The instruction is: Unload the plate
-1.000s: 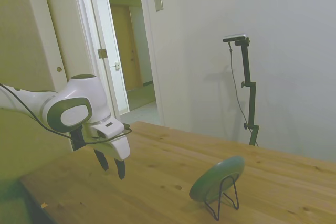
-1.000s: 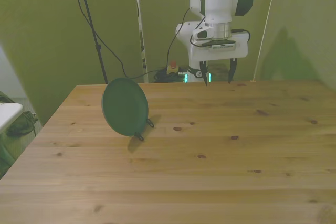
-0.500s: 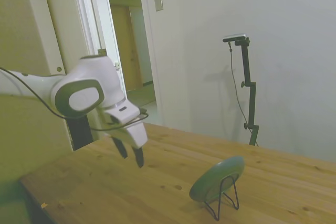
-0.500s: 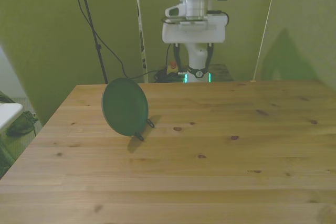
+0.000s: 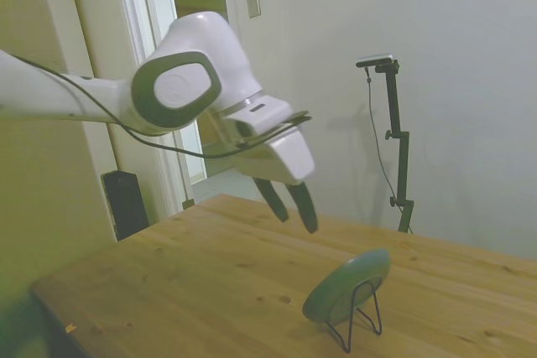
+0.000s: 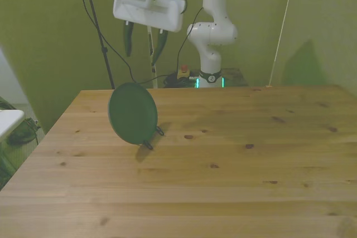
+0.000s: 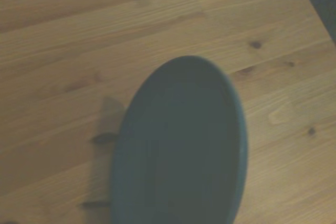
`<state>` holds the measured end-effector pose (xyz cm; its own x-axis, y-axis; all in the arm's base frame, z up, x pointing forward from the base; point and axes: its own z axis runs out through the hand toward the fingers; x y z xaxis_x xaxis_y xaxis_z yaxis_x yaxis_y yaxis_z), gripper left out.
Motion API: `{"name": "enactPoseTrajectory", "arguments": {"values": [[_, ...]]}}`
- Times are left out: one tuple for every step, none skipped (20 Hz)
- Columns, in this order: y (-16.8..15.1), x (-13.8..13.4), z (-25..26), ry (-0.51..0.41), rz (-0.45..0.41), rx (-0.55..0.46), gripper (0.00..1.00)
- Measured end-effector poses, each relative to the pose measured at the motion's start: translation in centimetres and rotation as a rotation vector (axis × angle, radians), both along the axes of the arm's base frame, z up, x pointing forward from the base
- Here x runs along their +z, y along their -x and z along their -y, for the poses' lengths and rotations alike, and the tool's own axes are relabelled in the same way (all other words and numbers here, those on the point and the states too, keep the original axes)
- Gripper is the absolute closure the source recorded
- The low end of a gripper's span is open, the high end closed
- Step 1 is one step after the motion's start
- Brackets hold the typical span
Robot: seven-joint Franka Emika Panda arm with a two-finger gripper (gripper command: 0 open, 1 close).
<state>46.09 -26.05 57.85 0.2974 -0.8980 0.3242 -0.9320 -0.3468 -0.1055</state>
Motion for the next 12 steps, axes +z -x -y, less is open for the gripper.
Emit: {"name": "enactPoseTrajectory", "arguments": {"values": [[-0.5, -0.3, 0.8, -0.002, -0.004, -0.01, 0.0], [-1.8, 0.0, 0.7, 0.003, 0.001, 0.0, 0.0], [-1.8, 0.0, 0.8, 0.002, 0.0, -0.001, 0.0], [-1.9, -0.3, 0.7, -0.003, -0.008, -0.004, 0.0], [-2.1, -0.7, 0.8, -0.009, -0.019, -0.014, 0.0], [-2.4, -1.1, 1.0, -0.014, -0.03, -0.031, 0.0], [-2.9, -1.4, 1.3, -0.015, -0.036, -0.05, 0.0], [-3.5, -1.6, 1.9, -0.01, -0.04, -0.068, 0.0], [-4.1, -1.9, 2.5, -0.001, -0.046, -0.084, 0.0], [-4.7, -2.2, 3.1, 0.007, -0.054, -0.095, 0.0], [-5.3, -2.6, 3.6, 0.01, -0.064, -0.103, 0.0], [-5.8, -3.0, 4.0, 0.011, -0.079, -0.109, 0.0]]}}
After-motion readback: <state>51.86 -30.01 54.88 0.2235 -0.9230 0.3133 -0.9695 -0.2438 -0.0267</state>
